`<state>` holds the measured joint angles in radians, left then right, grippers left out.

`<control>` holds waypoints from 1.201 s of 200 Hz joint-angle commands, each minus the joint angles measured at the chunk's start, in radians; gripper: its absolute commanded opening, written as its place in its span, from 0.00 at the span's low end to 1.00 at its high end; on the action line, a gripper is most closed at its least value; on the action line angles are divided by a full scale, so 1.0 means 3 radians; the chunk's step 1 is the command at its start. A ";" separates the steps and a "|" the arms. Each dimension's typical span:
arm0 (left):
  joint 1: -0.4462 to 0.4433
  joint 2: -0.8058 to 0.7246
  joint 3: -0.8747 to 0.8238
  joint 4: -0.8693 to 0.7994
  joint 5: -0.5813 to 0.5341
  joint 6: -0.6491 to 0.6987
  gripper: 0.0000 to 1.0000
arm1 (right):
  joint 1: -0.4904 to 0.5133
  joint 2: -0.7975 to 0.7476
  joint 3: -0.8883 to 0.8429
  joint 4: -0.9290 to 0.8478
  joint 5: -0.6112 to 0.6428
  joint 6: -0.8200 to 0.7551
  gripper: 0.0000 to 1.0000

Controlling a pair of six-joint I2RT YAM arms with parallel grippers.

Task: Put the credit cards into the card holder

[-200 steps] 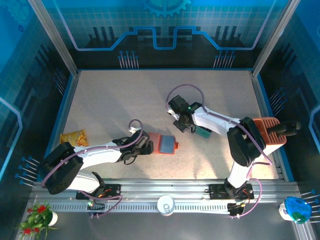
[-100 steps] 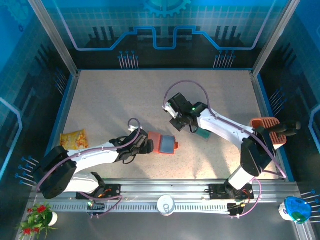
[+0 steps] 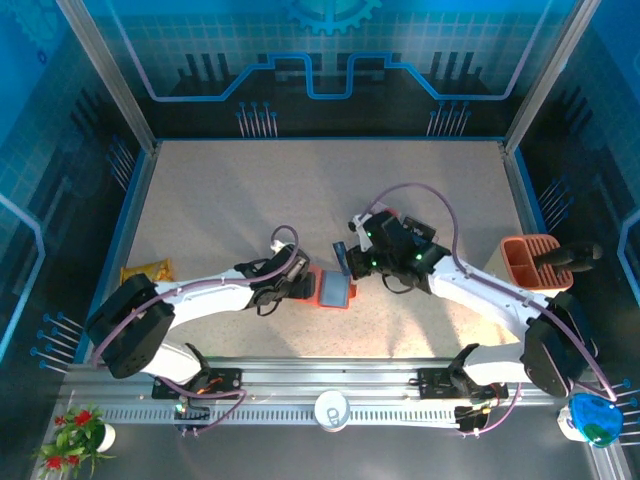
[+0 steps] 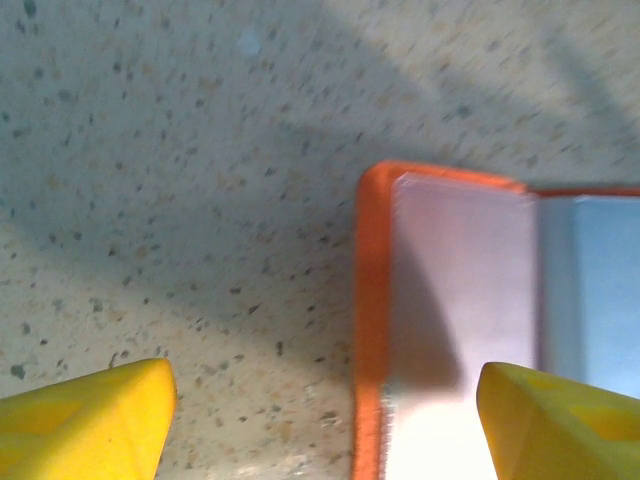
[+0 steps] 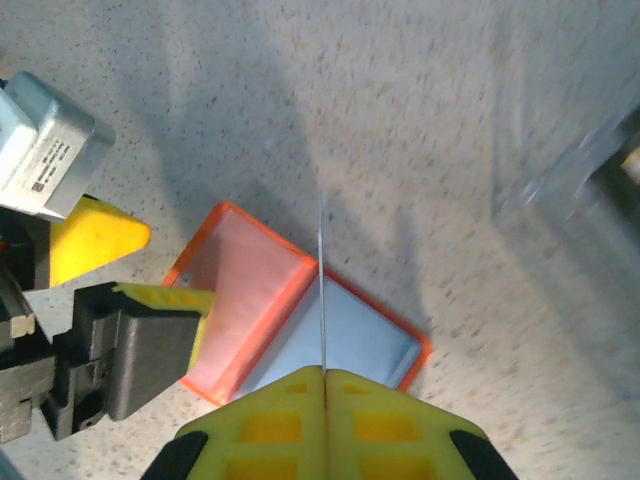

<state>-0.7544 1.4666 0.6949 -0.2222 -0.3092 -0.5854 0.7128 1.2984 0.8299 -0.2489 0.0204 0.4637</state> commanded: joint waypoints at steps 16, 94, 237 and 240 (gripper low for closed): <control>0.0022 0.0030 -0.0083 -0.0190 -0.0174 -0.0070 0.80 | -0.0008 -0.0120 -0.0625 0.1234 -0.0263 0.1041 0.00; 0.0018 0.0046 -0.0244 -0.0118 -0.0172 -0.0255 0.80 | 0.0103 -0.0039 -0.1287 0.2307 0.0006 0.1650 0.00; 0.0017 0.0054 -0.0307 -0.0014 -0.0140 -0.0256 0.80 | 0.0227 0.0729 -0.1380 0.3146 -0.0098 0.1937 0.00; 0.0015 0.0056 -0.0310 -0.0011 -0.0138 -0.0254 0.80 | 0.0229 0.0743 -0.1385 0.3160 -0.0099 0.1943 0.00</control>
<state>-0.7544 1.4727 0.6319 -0.2192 -0.3496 -0.6521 0.7658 1.4891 0.4370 0.6239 -0.0090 1.0214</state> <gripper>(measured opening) 0.797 0.063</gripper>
